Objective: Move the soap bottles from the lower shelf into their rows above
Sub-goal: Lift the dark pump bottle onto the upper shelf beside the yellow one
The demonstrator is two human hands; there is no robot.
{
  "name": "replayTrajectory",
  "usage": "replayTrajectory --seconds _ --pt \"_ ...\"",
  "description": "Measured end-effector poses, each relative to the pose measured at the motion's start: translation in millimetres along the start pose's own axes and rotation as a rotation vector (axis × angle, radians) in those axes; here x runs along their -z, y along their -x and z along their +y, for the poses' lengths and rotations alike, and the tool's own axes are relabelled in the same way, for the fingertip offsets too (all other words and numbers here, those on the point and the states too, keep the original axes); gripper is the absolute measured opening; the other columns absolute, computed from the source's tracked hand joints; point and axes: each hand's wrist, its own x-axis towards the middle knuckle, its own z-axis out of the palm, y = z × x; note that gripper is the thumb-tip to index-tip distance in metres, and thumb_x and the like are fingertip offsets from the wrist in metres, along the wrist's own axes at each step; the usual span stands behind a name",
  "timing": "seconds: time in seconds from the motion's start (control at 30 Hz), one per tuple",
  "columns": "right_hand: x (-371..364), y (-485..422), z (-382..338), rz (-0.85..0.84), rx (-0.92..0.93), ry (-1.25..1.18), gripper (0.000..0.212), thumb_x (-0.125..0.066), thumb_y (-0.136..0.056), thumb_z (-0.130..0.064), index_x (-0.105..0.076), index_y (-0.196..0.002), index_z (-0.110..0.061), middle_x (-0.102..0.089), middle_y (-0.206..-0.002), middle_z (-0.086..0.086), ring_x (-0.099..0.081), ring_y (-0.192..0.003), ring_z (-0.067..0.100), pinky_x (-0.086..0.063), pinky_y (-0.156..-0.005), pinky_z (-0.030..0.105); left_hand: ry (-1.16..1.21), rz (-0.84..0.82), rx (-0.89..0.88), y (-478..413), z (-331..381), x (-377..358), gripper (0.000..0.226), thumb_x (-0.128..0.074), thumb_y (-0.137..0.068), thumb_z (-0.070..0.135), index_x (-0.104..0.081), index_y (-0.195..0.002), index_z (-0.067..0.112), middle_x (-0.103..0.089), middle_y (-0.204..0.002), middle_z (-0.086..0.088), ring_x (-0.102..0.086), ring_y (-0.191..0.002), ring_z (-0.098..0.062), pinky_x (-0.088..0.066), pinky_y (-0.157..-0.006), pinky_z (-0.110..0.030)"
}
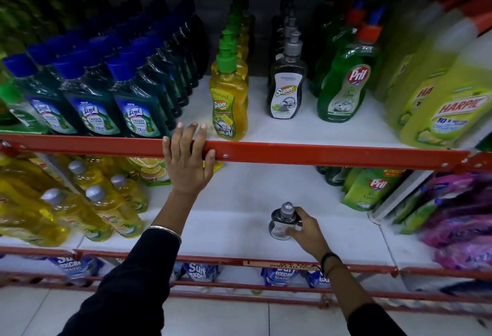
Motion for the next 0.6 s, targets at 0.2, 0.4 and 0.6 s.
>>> replayTrajectory --seconds 0.2,0.4,0.6 --pt "6.9 11.0 -16.6 0.050 0.082 -0.034 0.052 -0.073 -0.073 0.002 -0.056 -0.101 -0.038 -0.067 -0.104 -0.008 -0.061 -0.095 -0.002 -0.041 -0.079 0.005 -0.001 -0.016 0.010 0.0 0.4 1.6 0.046 -0.027 -0.099 0.042 -0.039 -0.136 0.017 -0.043 -0.133 -0.005 -0.030 -0.135 -0.026 -0.006 -0.119 -0.039" --pt "36.6 22.4 -76.9 0.162 0.232 -0.186 0.044 -0.081 -0.072 -0.011 -0.062 -0.109 -0.024 -0.070 -0.109 -0.004 -0.065 -0.098 0.008 -0.052 -0.087 0.024 -0.006 -0.038 0.016 -0.7 1.5 3.3 0.047 -0.029 -0.098 0.041 -0.042 -0.135 0.015 -0.045 -0.132 -0.007 -0.034 -0.133 -0.028 -0.009 -0.118 -0.040" --pt "76.8 35.1 -171.1 0.306 0.483 -0.318 0.041 -0.076 -0.070 -0.035 -0.060 -0.108 -0.036 -0.071 -0.105 -0.011 -0.066 -0.100 0.015 -0.053 -0.086 0.031 -0.007 -0.047 0.022 -2.6 2.1 4.8 0.046 -0.029 -0.098 0.041 -0.046 -0.131 0.013 -0.046 -0.130 -0.007 -0.037 -0.129 -0.029 -0.012 -0.117 -0.039"
